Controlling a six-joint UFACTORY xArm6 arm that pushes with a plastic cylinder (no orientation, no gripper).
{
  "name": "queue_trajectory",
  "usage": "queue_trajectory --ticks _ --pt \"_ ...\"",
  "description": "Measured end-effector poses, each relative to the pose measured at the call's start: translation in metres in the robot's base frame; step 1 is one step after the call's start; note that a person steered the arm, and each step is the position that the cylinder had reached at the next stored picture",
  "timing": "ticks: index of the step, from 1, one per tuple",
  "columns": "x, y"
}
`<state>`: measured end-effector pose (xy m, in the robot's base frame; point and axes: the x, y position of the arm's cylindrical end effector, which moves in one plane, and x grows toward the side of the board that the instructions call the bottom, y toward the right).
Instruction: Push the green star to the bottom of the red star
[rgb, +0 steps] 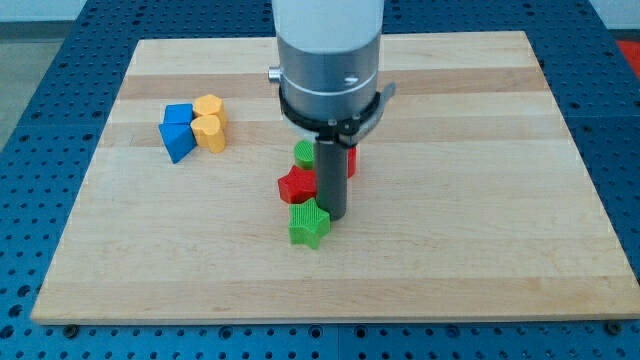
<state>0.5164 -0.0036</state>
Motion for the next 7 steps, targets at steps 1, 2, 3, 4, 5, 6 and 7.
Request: queue_trajectory --ticks 1,2,3,4,5,6,7 --pt "0.011 0.005" --pt "0.015 -0.007" --pt "0.037 -0.013" --pt "0.057 0.007" --pt "0.08 -0.008" --pt "0.102 -0.028" --pt "0.098 -0.048"
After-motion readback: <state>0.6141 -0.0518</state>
